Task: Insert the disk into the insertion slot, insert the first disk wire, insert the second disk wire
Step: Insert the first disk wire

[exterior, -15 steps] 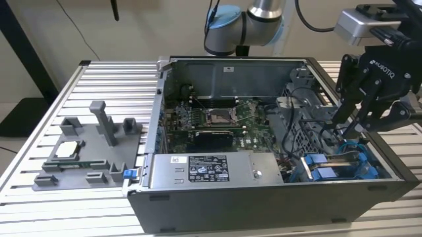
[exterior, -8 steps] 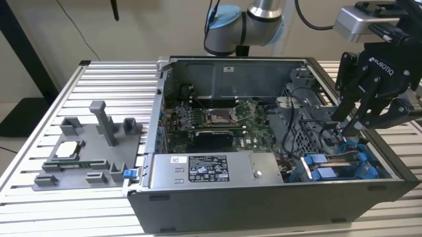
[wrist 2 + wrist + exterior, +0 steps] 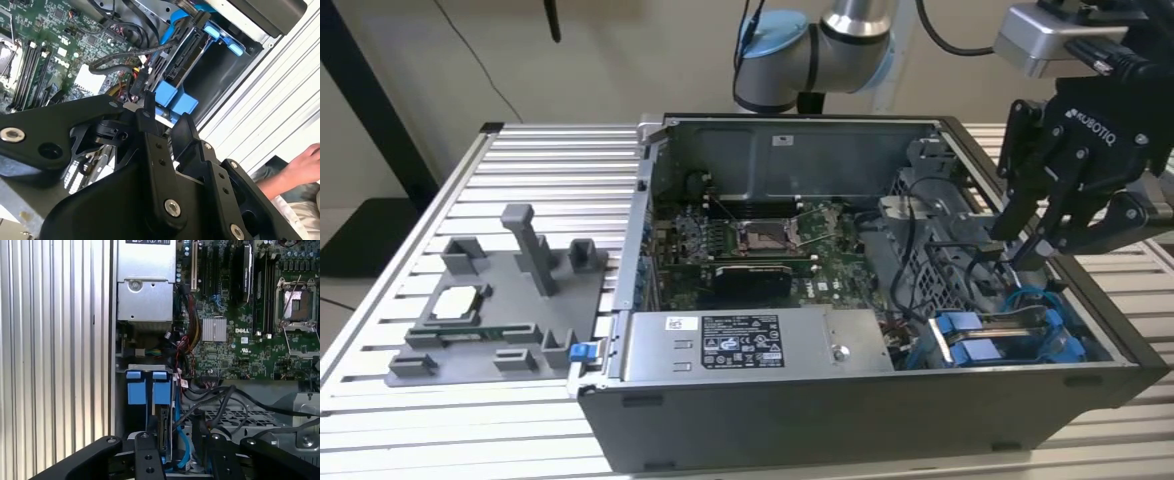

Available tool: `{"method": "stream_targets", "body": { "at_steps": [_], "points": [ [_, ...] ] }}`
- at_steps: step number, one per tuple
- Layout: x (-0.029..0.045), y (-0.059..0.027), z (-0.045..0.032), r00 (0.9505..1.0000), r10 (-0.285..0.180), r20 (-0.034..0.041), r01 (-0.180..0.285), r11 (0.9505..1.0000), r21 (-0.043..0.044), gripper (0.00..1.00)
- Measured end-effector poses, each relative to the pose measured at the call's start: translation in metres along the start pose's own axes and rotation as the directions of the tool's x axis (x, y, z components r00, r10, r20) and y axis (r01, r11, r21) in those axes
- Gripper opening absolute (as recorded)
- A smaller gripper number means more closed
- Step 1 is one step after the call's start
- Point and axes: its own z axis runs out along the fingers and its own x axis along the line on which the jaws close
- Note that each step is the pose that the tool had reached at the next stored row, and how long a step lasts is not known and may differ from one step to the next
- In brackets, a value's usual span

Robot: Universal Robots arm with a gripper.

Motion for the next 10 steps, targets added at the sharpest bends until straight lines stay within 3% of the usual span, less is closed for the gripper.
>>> {"method": "stream_targets", "body": {
  "at_steps": [3,10],
  "points": [
    [-0.004,0.0009,0.0008,1.0,0.0,0.0002,0.0,1.0,0.0035,1.0],
    [-0.0137,0.0051,0.0102,1.0,0.0,0.0011,0.0,0.9997,0.0236,1.0]
  ]
}}
